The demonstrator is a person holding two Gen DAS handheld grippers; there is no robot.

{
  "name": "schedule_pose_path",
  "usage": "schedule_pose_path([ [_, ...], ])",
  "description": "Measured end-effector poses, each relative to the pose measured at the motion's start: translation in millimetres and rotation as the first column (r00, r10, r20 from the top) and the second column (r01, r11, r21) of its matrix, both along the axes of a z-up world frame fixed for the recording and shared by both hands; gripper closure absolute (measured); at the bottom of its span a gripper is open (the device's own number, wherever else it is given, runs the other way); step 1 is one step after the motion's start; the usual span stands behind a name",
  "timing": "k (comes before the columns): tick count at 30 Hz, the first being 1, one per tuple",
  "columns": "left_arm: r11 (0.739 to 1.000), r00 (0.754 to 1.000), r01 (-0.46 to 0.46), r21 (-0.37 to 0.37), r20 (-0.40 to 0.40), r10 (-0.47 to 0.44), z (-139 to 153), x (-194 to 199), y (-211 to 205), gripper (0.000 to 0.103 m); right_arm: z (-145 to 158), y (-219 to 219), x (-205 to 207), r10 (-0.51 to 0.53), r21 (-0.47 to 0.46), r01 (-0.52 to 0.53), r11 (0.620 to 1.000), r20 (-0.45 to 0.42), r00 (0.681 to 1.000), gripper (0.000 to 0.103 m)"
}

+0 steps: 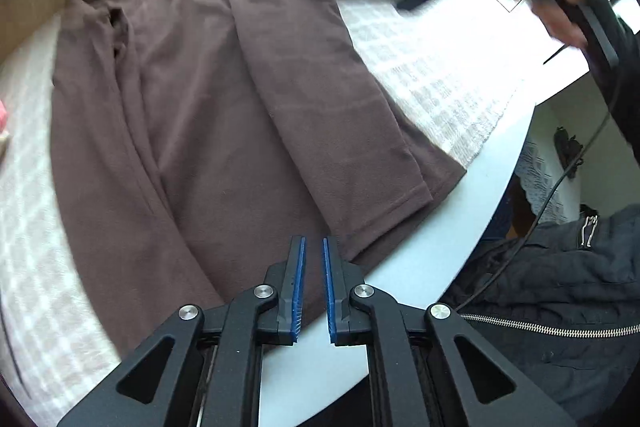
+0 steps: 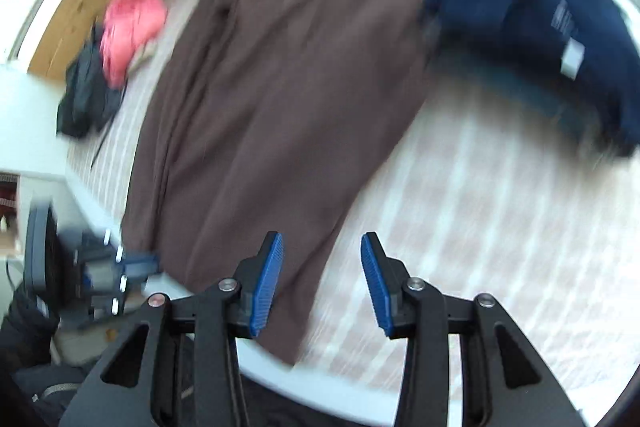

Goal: Fold clothes

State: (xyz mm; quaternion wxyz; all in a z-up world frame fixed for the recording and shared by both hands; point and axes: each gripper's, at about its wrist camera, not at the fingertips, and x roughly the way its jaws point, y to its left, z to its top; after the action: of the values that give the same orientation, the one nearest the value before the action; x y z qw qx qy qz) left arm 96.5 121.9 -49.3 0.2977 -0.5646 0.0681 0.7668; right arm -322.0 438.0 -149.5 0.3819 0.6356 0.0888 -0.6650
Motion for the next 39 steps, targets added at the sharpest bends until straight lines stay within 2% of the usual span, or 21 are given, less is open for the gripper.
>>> schedule_pose_path([
  [2,0.999,0.998,0.016,-0.03,-0.063,-0.017,7.6,-7.7,18.1,0.096,11.3,-18.4,-51.5,-0.023,-0.002,0.022,1.0,-0.137,0.99,0.062],
  [4,0.999,0.995,0.025,-0.043,-0.093,-0.028,6.6,-21.3,42.1,0.096,5.3,-39.3,-92.0,-0.034,0.007,0.036,0.999,-0.182,0.983,0.062],
  [6,0.998,0.995,0.039,-0.04,-0.086,-0.042,-0.3,-35.9,63.6,0.096,-7.4,-69.3,-130.4,-0.03,0.039,0.038,0.999,-0.194,0.98,0.062],
  [8,0.998,0.996,0.045,-0.053,-0.08,-0.049,-8.9,-46.1,73.5,0.096,-30.0,-87.5,-152.4,0.022,0.08,-0.005,0.997,-0.21,0.978,0.062],
  [9,0.998,0.997,0.041,-0.051,-0.068,-0.045,-12.4,-48.6,69.6,0.096,-45.7,-127.9,-168.6,0.047,0.102,-0.026,0.994,-0.209,0.977,0.062],
  [10,0.999,0.998,0.031,-0.045,-0.053,-0.034,-16.1,-51.9,68.3,0.096,-56.3,-144.9,-187.1,0.061,0.116,-0.038,0.993,-0.193,0.979,0.062],
  [12,1.0,1.0,0.003,-0.029,-0.019,-0.003,-23.6,-59.5,68.9,0.096,-67.3,-143.2,-215.2,0.067,0.104,-0.054,0.993,-0.125,0.99,0.062],
  [18,0.999,0.998,-0.048,0.0,0.045,0.048,-33.6,-72.2,55.6,0.095,-98.7,-169.6,-231.7,0.218,0.142,-0.206,0.968,-0.082,0.972,0.062],
  [22,0.999,0.998,-0.044,0.006,0.055,0.043,-31.8,-73.7,52.3,0.095,-101.8,-170.3,-233.5,0.239,0.095,-0.232,0.968,-0.07,0.968,0.062],
  [23,0.999,0.998,-0.042,0.005,0.056,0.041,-31.1,-73.7,51.9,0.095,-100.3,-168.9,-235.1,0.234,0.079,-0.229,0.97,-0.058,0.971,0.063],
  [25,0.999,0.998,-0.035,0.004,0.056,0.035,-29.7,-73.6,51.1,0.095,-95.7,-165.2,-239.3,0.215,0.044,-0.214,0.976,-0.025,0.976,0.089],
  [26,0.999,0.998,-0.032,0.004,0.055,0.032,-29.0,-73.3,50.6,0.095,-93.4,-163.3,-241.4,0.206,0.027,-0.205,0.978,-0.009,0.979,0.098],
  [28,1.0,0.998,-0.026,0.003,0.053,0.026,-27.6,-72.8,49.5,0.095,-85.6,-160.3,-244.7,0.191,0.007,-0.191,0.982,-0.001,0.982,0.098],
  [32,1.0,0.999,-0.023,0.007,0.046,0.022,-24.8,-71.0,46.8,0.094,-66.8,-159.2,-249.7,0.165,-0.008,-0.166,0.986,-0.065,0.984,0.098],
  [37,0.999,0.998,-0.042,0.029,0.047,0.041,-21.2,-69.0,39.7,0.094,-88.9,-171.5,-265.2,0.123,0.13,-0.106,0.986,-0.13,0.984,0.098],
  [39,0.998,0.997,-0.06,0.025,0.05,0.059,-17.9,-67.5,36.8,0.094,-69.5,-160.6,-269.3,0.056,0.092,-0.043,0.995,-0.146,0.988,0.097],
])
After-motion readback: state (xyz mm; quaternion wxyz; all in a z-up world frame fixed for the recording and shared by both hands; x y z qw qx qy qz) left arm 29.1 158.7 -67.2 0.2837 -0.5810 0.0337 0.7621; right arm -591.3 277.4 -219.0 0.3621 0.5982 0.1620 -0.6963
